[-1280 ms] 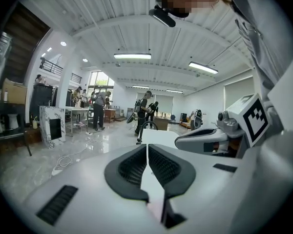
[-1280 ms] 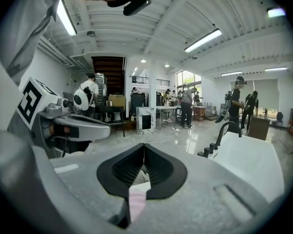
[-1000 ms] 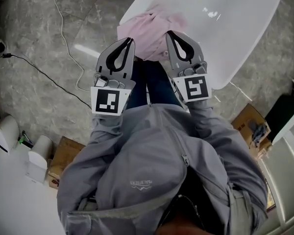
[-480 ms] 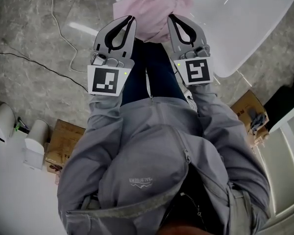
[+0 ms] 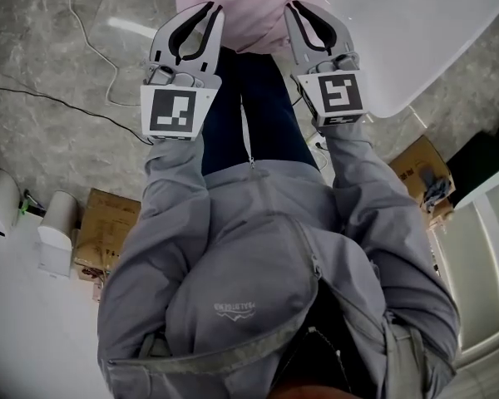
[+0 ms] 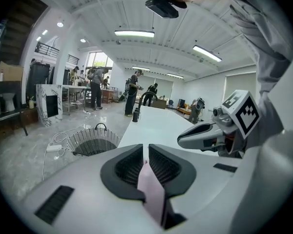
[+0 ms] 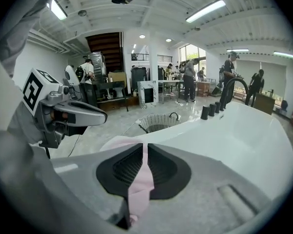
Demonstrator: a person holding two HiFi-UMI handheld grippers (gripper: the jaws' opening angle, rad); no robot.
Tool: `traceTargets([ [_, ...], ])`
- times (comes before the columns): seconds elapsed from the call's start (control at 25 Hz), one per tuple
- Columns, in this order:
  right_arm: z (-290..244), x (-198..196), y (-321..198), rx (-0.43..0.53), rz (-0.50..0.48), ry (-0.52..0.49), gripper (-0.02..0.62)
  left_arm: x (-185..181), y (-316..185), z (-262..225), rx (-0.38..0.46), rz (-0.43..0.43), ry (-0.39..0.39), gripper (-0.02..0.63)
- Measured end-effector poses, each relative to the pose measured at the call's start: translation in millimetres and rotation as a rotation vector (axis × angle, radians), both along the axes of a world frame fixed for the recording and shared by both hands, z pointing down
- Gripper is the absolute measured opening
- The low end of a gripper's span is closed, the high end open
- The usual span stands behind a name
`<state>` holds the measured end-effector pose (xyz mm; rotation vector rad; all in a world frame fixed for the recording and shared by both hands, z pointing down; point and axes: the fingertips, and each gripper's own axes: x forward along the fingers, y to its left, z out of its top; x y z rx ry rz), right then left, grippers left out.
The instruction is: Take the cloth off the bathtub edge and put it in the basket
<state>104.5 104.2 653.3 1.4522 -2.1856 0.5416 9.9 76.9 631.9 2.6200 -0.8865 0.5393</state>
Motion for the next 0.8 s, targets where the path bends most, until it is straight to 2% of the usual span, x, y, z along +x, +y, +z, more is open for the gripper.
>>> traceTargets([
  [0.16,16,7,6,-0.038,-0.012,0.005,0.023,5,4,20,-0.017,0.004,-0.018,0.03],
  [0.24,27,5,8,-0.069,-0.04,-0.001,0.039,6,7,32,-0.042,0.024,-0.034,0.17],
  [0.28,32,5,9,-0.088,-0.052,-0.008,0.058,7,9,38,-0.058,0.039,-0.046,0.176],
  [0.36,41,5,12,-0.125,-0.078,-0.025,0.132,10,13,48,-0.074,0.072,-0.076,0.219],
  [0.44,50,5,15,-0.162,-0.111,-0.037,0.251,15,16,56,-0.079,0.109,-0.11,0.256],
  [0.6,69,12,27,-0.243,-0.185,-0.007,0.418,20,22,71,-0.097,0.163,-0.196,0.323],
  [0.8,106,25,41,-0.361,-0.248,0.034,0.463,11,23,99,-0.141,0.189,-0.329,0.341],
])
